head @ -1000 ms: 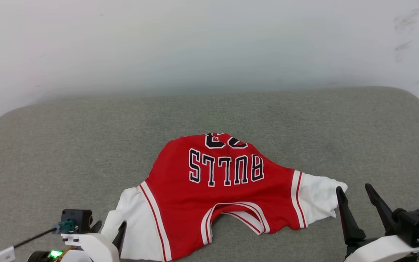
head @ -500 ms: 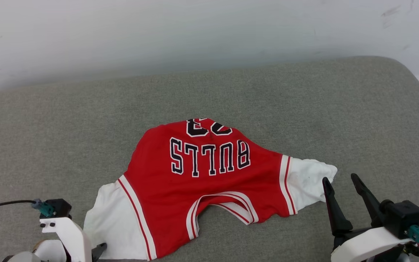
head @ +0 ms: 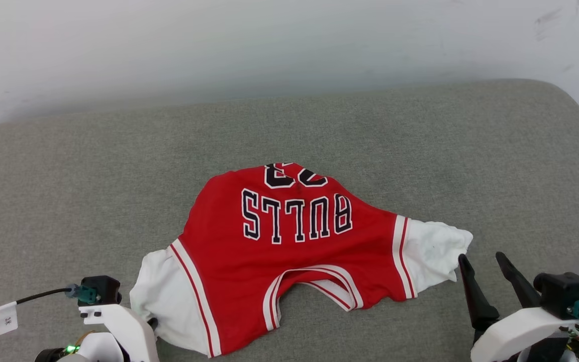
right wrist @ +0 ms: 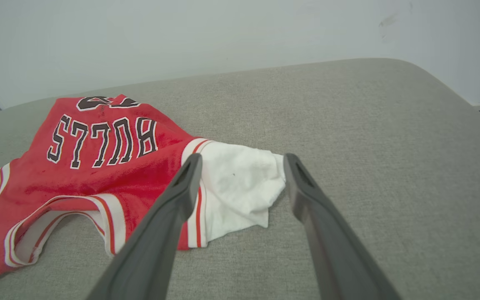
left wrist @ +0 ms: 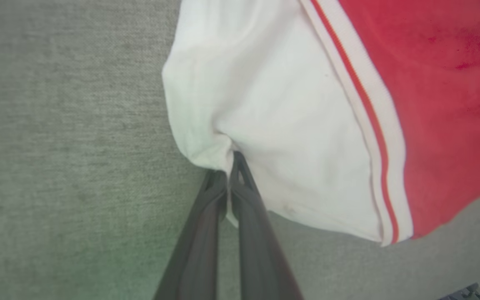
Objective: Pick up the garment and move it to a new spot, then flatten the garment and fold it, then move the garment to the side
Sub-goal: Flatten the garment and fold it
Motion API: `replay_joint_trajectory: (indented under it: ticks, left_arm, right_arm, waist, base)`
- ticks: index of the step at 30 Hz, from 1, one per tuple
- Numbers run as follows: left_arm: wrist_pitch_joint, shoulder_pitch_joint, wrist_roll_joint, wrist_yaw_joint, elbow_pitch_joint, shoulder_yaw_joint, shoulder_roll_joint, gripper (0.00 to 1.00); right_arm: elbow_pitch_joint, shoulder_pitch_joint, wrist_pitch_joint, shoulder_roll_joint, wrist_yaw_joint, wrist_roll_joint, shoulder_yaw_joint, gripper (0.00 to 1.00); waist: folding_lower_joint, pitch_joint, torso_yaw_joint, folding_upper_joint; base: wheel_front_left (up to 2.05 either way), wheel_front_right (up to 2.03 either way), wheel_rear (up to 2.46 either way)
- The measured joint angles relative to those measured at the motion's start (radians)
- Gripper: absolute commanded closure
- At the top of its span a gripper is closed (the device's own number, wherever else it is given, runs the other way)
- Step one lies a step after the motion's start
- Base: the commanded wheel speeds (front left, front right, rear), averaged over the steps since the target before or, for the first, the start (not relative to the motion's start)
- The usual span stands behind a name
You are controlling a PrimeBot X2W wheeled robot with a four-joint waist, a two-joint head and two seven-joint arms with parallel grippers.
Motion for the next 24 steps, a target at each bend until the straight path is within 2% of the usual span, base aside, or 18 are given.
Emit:
replay_joint_trajectory:
  ticks: [5,6,9,13,21,22,23,24]
  left_arm:
    - [-0.100,-0.001,0.043,0.056,-0.042,0.012,-0.033,1.00]
    - [-0.148,-0.010,0.065,0.070,-0.089,0.018,-0.041,1.00]
    - [-0.193,-0.037,0.100,0.082,-0.167,0.016,-0.046,1.00]
    - [-0.217,-0.068,0.132,0.090,-0.245,0.011,-0.048,1.00]
    - [-0.225,-0.093,0.166,0.107,-0.338,-0.009,-0.050,1.00]
    - [-0.225,-0.094,0.168,0.108,-0.344,-0.011,-0.051,1.00]
    - [-0.225,-0.094,0.170,0.109,-0.347,-0.013,-0.051,1.00]
    - [-0.225,-0.095,0.171,0.109,-0.349,-0.014,-0.052,1.00]
  right_arm:
    - [0.054,-0.001,0.178,-0.029,0.000,0.054,-0.057,0.00]
    - [0.095,-0.024,0.323,-0.062,0.000,0.100,-0.086,0.00]
    - [0.131,-0.065,0.474,-0.104,0.000,0.142,-0.089,0.00]
    - [0.166,-0.125,0.558,-0.132,0.000,0.149,-0.082,0.00]
    - [0.291,-0.238,0.625,-0.161,0.000,0.174,-0.012,0.00]
    - [0.309,-0.251,0.631,-0.160,0.000,0.188,-0.012,0.05]
    - [0.325,-0.263,0.639,-0.160,0.000,0.201,-0.012,0.64]
    - [0.337,-0.270,0.646,-0.165,0.000,0.204,-0.005,1.00]
  waist:
    - [0.0002,-0.013,0.034,0.0000]
    - [0.0002,-0.009,0.055,0.0000]
    - [0.0002,0.013,0.081,0.0000]
    - [0.0002,0.048,0.106,0.0000]
    - [0.0002,0.110,0.151,0.0000]
    - [0.0002,0.113,0.154,0.0000]
    - [0.0002,0.116,0.157,0.0000]
    - [0.0002,0.118,0.160,-0.0001]
  base:
    - [0.00,0.00,0.00]
    - [0.00,0.00,0.00]
    - [0.00,0.00,0.00]
    - [0.00,0.00,0.00]
    - [0.00,0.00,0.00]
    - [0.00,0.00,0.00]
    - [0.00,0.00,0.00]
    - [0.00,0.00,0.00]
